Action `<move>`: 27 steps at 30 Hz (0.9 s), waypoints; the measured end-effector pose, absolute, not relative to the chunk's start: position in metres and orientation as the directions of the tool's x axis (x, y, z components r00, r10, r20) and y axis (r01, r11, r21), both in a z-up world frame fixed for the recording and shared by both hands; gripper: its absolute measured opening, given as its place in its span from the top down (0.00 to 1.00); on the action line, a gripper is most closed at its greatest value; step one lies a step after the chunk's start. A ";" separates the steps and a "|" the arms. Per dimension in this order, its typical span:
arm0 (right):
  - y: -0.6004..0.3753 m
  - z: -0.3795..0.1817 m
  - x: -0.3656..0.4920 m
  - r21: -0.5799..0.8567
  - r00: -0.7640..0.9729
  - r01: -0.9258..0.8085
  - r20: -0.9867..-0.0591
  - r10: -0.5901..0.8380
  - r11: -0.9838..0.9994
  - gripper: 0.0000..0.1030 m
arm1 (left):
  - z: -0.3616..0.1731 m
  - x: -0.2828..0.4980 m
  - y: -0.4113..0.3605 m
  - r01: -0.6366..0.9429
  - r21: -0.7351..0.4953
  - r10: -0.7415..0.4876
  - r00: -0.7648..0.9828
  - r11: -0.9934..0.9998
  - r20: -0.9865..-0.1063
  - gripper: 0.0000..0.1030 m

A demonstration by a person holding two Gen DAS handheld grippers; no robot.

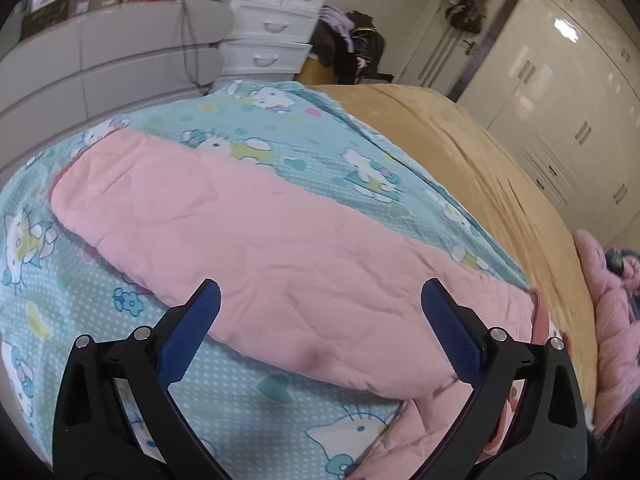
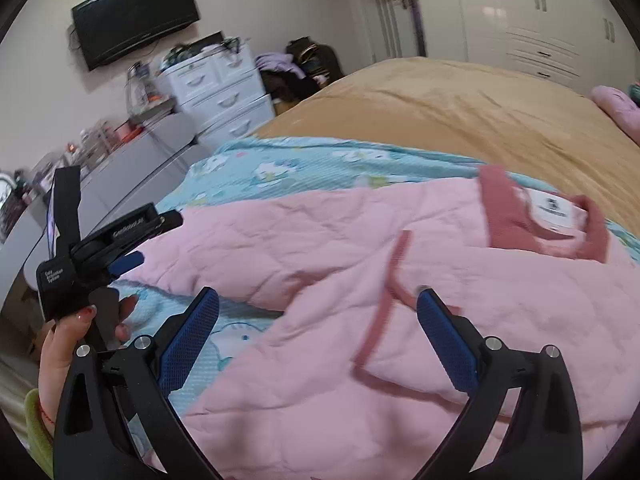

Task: Fold large clothes
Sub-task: 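Grasp the other coat sleeve with the left tool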

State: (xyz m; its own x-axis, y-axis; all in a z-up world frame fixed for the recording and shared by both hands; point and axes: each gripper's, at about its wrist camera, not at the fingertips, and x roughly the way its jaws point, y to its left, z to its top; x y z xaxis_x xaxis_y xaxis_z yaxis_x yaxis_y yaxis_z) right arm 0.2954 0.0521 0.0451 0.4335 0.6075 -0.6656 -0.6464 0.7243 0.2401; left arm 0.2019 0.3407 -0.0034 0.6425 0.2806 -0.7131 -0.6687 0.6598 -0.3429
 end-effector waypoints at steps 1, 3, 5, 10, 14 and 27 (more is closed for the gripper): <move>0.059 0.044 0.295 0.239 0.425 -0.654 -0.668 0.611 0.717 0.04 | -0.005 0.198 0.348 -0.686 -0.348 0.293 0.635 0.639 -0.715 0.09; 0.069 0.043 0.294 0.238 0.413 -0.666 -0.672 0.615 0.707 0.04 | -0.009 0.192 0.360 -0.716 -0.356 0.312 0.620 0.600 -0.720 0.09; 0.078 0.041 0.293 0.243 0.399 -0.673 -0.676 0.619 0.699 0.04 | -0.017 0.184 0.375 -0.751 -0.369 0.327 0.597 0.547 -0.732 0.09; 0.095 0.036 0.291 0.264 0.368 -0.688 -0.676 0.639 0.676 0.04 | -0.040 0.164 0.412 -0.824 -0.390 0.344 0.536 0.410 -0.771 0.09; 0.101 0.031 0.290 0.277 0.354 -0.688 -0.678 0.644 0.671 0.04 | -0.058 0.153 0.430 -0.815 -0.480 0.281 0.567 0.323 -0.774 0.09; 0.039 0.020 0.295 0.346 0.375 -0.601 -0.674 0.636 0.721 0.04 | -0.077 0.144 0.467 -0.772 -0.595 0.338 0.633 0.222 -0.696 0.49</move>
